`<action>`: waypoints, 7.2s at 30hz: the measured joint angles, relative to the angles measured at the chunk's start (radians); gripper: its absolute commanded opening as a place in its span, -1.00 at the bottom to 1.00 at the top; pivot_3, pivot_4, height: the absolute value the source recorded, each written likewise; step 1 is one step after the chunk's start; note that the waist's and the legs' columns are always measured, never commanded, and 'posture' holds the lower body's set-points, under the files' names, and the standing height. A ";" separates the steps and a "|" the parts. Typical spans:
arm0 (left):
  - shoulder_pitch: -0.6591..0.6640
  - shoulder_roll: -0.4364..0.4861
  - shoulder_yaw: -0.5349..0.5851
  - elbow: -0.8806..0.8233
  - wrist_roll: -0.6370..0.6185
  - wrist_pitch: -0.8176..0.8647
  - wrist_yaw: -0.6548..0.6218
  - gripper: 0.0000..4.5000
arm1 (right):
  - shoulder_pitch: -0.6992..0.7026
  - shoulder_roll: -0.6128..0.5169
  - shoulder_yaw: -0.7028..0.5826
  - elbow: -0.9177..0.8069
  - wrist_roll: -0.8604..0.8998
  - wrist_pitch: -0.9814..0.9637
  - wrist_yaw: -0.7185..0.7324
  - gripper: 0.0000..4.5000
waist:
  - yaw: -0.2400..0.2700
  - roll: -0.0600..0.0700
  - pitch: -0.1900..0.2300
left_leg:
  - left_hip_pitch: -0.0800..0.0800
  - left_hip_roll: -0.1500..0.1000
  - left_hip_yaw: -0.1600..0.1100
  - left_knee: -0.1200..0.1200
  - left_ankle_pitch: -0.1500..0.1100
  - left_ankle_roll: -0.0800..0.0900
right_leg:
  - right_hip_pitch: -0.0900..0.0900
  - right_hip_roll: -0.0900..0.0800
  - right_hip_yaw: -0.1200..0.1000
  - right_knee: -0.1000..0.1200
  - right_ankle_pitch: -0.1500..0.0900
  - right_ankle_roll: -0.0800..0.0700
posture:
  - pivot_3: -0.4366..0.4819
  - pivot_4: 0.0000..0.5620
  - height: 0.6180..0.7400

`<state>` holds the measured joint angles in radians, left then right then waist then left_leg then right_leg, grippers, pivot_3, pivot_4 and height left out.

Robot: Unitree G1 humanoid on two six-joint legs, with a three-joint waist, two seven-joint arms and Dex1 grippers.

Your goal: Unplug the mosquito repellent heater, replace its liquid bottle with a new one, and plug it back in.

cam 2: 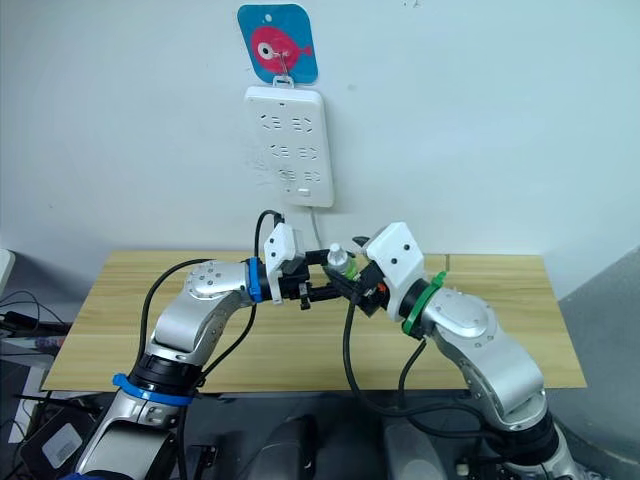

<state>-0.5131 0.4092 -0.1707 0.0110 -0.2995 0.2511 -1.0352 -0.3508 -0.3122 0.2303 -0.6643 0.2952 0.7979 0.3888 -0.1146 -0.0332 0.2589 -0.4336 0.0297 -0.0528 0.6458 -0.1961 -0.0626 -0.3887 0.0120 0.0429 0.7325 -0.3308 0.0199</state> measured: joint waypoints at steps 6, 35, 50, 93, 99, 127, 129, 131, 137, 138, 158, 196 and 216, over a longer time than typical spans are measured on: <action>0.000 0.001 0.000 -0.005 0.000 0.007 -0.004 0.02 | -0.004 -0.008 0.003 0.015 0.004 -0.023 0.032 -0.55 | 0.000 0.000 0.000 | 0.000 0.000 0.000 0.000 0.000 0.000 | 0.000 0.000 0.000 0.000 0.000 0.000 | -0.43 -0.37 0.72; 0.090 0.124 -0.020 -0.114 -0.088 0.027 -0.219 0.02 | -0.173 -0.392 -0.078 0.263 0.237 -0.071 0.601 1.00 | 0.005 0.000 0.000 | 0.000 0.000 0.000 0.000 0.000 0.000 | 0.001 0.000 -0.001 -0.001 0.000 0.000 | -0.44 -0.37 0.72; 0.051 0.077 -0.021 -0.045 -0.054 -0.025 -0.156 0.02 | -0.146 -0.147 0.049 0.115 0.089 -0.052 0.235 1.00 | -0.006 0.001 -0.003 | 0.000 0.000 0.001 0.000 0.000 0.000 | 0.000 0.001 0.000 -0.001 0.000 0.000 | -0.49 -0.38 0.72; 0.047 0.086 -0.029 -0.060 -0.051 0.003 -0.179 0.02 | -0.153 -0.371 -0.174 0.096 0.394 0.095 0.432 1.00 | -0.034 0.003 -0.005 | 0.001 0.001 0.000 -0.001 0.000 0.000 | 0.001 0.004 0.001 -0.001 0.000 0.000 | -0.54 -0.38 0.72; 0.048 0.094 -0.033 -0.060 -0.051 0.003 -0.195 0.02 | -0.209 -0.252 -0.136 0.096 0.432 0.141 0.342 1.00 | -0.031 0.003 -0.005 | 0.000 0.000 0.000 0.000 0.000 0.000 | 0.001 0.003 0.001 -0.002 0.000 0.000 | -0.53 -0.38 0.72; 0.091 0.171 -0.059 0.109 0.111 -0.112 -0.152 0.02 | -0.149 -0.266 -0.170 0.124 0.327 -0.001 0.246 -0.94 | -0.027 0.003 -0.006 | 0.000 0.001 -0.001 -0.002 0.000 0.001 | 0.001 0.002 0.001 -0.004 0.000 0.000 | -0.55 -0.29 0.72; 0.107 0.186 -0.057 0.113 0.116 -0.108 -0.147 0.02 | -0.034 -0.238 -0.122 0.175 0.203 -0.129 0.204 -0.94 | -0.026 0.003 -0.006 | -0.001 0.001 0.000 -0.002 0.000 0.001 | 0.001 0.002 0.002 -0.004 0.000 0.000 | -0.51 -0.28 0.72; 0.121 0.188 -0.055 0.104 0.116 -0.102 -0.134 0.02 | 0.072 -0.205 -0.077 0.275 0.076 -0.282 0.164 -0.94 | -0.025 0.003 -0.006 | -0.001 0.000 0.001 -0.002 0.000 0.001 | 0.001 0.002 0.002 -0.004 0.000 0.000 | -0.48 -0.28 0.72; 0.161 0.200 -0.036 0.014 0.103 -0.061 -0.111 0.02 | 0.177 -0.088 -0.015 0.656 -0.162 -0.669 0.086 -0.94 | -0.026 0.003 -0.006 | 0.001 0.001 0.003 -0.001 0.000 0.001 | 0.001 0.002 0.002 -0.002 0.000 0.000 | -0.42 -0.28 0.72; 0.166 0.203 -0.035 -0.003 0.102 -0.055 -0.109 0.02 | 0.173 -0.065 -0.015 0.714 -0.178 -0.710 0.073 -0.94 | -0.026 0.003 -0.006 | 0.001 0.001 0.002 -0.001 0.000 0.001 | 0.001 0.002 0.002 -0.002 0.000 0.000 | -0.42 -0.28 0.72; 0.204 0.215 -0.029 -0.081 0.090 0.006 -0.091 0.02 | 0.150 0.018 -0.102 0.830 -0.148 -0.790 0.106 0.70 | 0.013 0.003 -0.006 | 0.001 0.001 0.002 -0.001 0.000 0.001 | 0.001 0.002 0.002 -0.001 0.000 0.000 | -0.37 -0.35 0.72; 0.034 0.090 -0.059 -0.002 -0.021 0.014 -0.185 0.02 | -0.063 -0.132 0.029 0.227 0.163 -0.101 0.337 -0.64 | -0.009 0.003 -0.015 | 0.001 0.000 0.000 -0.001 0.000 0.000 | 0.001 0.002 0.000 -0.001 0.000 0.000 | -0.48 -0.46 0.72; 0.051 0.017 0.188 -0.079 -0.416 0.510 0.025 1.00 | -0.068 0.059 -0.365 0.223 0.594 0.167 0.047 -0.64 | -0.028 0.003 -0.029 | 0.000 0.000 -0.003 -0.001 0.000 0.000 | 0.001 0.002 0.001 0.000 0.000 0.000 | -0.49 -0.48 0.72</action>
<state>-0.4619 0.4267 0.0174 -0.0684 -0.7158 0.7608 -1.0107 -0.4188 -0.2533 -0.1344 -0.4417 0.8897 0.9645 0.4358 -0.1422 -0.0298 0.2302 -0.4338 0.0300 -0.0555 0.6453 -0.1962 -0.0621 -0.3872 0.0139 0.0438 0.7321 -0.3309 0.0200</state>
